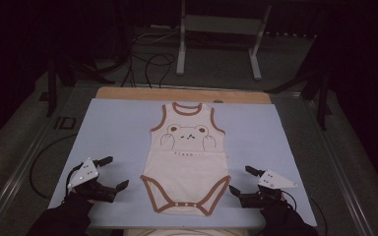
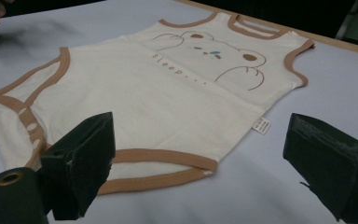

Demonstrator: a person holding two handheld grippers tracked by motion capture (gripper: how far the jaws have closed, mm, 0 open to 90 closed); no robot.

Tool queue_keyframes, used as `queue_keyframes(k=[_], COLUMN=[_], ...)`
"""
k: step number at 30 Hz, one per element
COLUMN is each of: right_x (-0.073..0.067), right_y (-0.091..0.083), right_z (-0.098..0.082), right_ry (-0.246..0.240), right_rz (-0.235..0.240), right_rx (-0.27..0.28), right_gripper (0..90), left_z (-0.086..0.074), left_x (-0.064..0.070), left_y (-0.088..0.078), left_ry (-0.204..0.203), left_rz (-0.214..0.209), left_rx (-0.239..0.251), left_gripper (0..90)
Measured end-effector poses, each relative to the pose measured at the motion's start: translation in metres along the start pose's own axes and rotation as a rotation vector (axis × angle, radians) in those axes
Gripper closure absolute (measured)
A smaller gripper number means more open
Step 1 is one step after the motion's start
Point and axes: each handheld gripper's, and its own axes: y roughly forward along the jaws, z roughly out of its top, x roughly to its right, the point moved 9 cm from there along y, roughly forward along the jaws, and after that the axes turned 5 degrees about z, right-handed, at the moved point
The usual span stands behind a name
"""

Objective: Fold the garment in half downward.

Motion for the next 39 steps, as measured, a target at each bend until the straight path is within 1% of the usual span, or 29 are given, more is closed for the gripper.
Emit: queue_keyframes(k=[3, 5, 10, 13, 18, 20, 21, 24, 25, 26, 28, 30, 31, 33, 35, 37, 39], right_x=[0.001, 0.002, 0.004, 0.004, 0.003, 0.003, 0.004, 0.002, 0.001, -0.001, -0.004, -0.008, -0.009, -0.009, -0.007, -0.007, -0.006], right_y=[-0.001, -0.001, -0.001, -0.002, -0.003, -0.003, -0.004, -0.005, -0.005, -0.007, -0.009, -0.011, -0.012, -0.017, -0.021, -0.024, -0.027], right_z=[0.0, 0.0, 0.0, 0.002, 0.003, 0.003, 0.004, 0.008, 0.01, 0.014, 0.022, 0.031, 0.035, 0.044, 0.053, 0.06, 0.067], right_ry=[0.004, 0.003, 0.002, -0.005, 0.005, 0.007, 0.014, 0.015, 0.023, 0.039, 0.023, 0.016, 0.013, 0.013, 0.015, 0.002, -0.029], right_rz=[-0.007, -0.015, -0.026, -0.027, -0.033, -0.033, -0.042, -0.05, -0.043, -0.039, -0.05, -0.044, -0.045, -0.054, -0.075, -0.085, -0.096], right_rx=[0.007, 0.002, -0.003, 0.01, 0.007, 0.004, 0.002, 0.007, 0.012, 0.029, 0.04, 0.051, 0.054, 0.064, 0.071, 0.059, 0.043], right_gripper=[9.0, 9.0, 9.0, 9.0, 9.0, 9.0, 9.0, 9.0, 9.0, 9.0, 9.0, 9.0, 9.0, 9.0, 9.0, 9.0, 9.0], left_z=[0.0, -0.001, -0.003, -0.002, -0.001, 0.0, 0.001, 0.004, 0.006, 0.008, 0.012, 0.015, 0.017, 0.022, 0.027, 0.034, 0.041], left_x=[0.0, 0.0, 0.0, 0.001, 0.006, 0.008, 0.009, 0.012, 0.014, 0.014, 0.015, 0.015, 0.016, 0.017, 0.018, 0.018, 0.018], left_y=[0.0, 0.0, 0.001, 0.001, 0.003, 0.004, 0.004, 0.003, 0.003, 0.002, 0.002, 0.002, 0.001, 0.0, -0.001, -0.003, -0.004], left_ry=[0.002, -0.006, 0.001, 0.002, 0.017, 0.016, 0.015, 0.025, 0.029, 0.031, 0.028, 0.029, 0.026, 0.028, 0.033, 0.042, 0.047], left_rz=[0.003, -0.004, -0.002, -0.01, -0.026, -0.034, -0.038, -0.043, -0.045, -0.047, -0.058, -0.063, -0.069, -0.074, -0.083, -0.086, -0.09], left_rx=[-0.001, -0.004, -0.017, -0.017, -0.027, -0.027, -0.027, -0.022, -0.021, -0.016, -0.011, -0.016, -0.011, -0.021, -0.025, -0.029, -0.029], left_gripper=[0.2, 0.2, 0.2, 0.2, 0.2, 0.2, 0.2, 0.2, 0.2, 0.2, 0.2, 0.2, 0.2, 0.2, 0.2, 0.2, 0.2])
